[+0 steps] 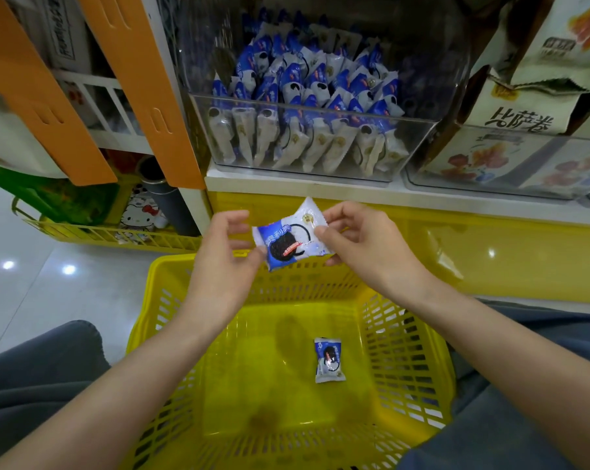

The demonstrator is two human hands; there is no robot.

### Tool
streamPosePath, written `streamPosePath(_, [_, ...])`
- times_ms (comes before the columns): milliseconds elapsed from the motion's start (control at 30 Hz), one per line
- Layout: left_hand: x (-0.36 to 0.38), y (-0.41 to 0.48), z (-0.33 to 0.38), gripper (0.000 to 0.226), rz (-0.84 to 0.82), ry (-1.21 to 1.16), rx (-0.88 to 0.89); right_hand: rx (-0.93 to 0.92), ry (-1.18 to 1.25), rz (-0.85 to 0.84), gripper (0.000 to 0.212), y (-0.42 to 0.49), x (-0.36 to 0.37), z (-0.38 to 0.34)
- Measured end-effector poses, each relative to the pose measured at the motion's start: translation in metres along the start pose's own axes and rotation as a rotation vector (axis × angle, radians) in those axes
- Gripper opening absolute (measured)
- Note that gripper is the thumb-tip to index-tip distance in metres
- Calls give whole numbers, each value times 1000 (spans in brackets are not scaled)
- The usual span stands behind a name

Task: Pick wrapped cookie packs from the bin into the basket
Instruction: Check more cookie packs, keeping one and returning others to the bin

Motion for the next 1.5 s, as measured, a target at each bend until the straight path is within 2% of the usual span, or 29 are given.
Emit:
streamPosePath(67, [2, -2, 2, 41, -80, 114, 142, 2, -7, -6, 4, -1, 1, 0])
streamPosePath(133, [10, -7, 4, 42, -210, 94, 209, 62, 46, -49, 4, -1, 3, 0])
streamPosePath(233, [16, -12, 4, 46, -258, 28, 185, 163, 242, -162, 8, -1, 6, -2])
streamPosePath(333, [15, -8, 5, 41, -217, -61, 122, 142, 326, -208, 14, -2, 6, -5])
streamPosePath(467, [14, -6, 10, 26, -188, -405, -78, 10, 38, -78, 18, -1, 7, -2])
streamPosePath(600, [14, -5, 8, 23, -222, -513, -164, -110, -157, -35, 29, -6, 10, 5])
streamPosePath(733, [14, -6, 6, 19, -184, -461, -125, -244, -279, 21, 30, -10, 12, 6])
streamPosePath(967, [17, -11, 9, 6, -183, -410, -68, -276, -365, 49, 18, -12, 12, 2])
streamPosePath(1133, [16, -10, 8, 14, -145, -284, -65, -360, -535, 83, 17, -16, 16, 0])
streamPosePath(1300, [15, -8, 5, 14, -120, -218, -152, -301, -469, 58, 15, -12, 19, -1])
streamPosePath(1500, [14, -8, 0, 21, -66, -333, -217, -184, -298, -22, 16, -8, 22, 1])
Point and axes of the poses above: each hand's wrist, its own y-axis towards the middle knuckle, its own x-axis out of the palm, z = x × y, the point moved 1 cm from there along y, towards the middle knuckle, and after that the axes turned 10 degrees about x, right-handed, at the moved point
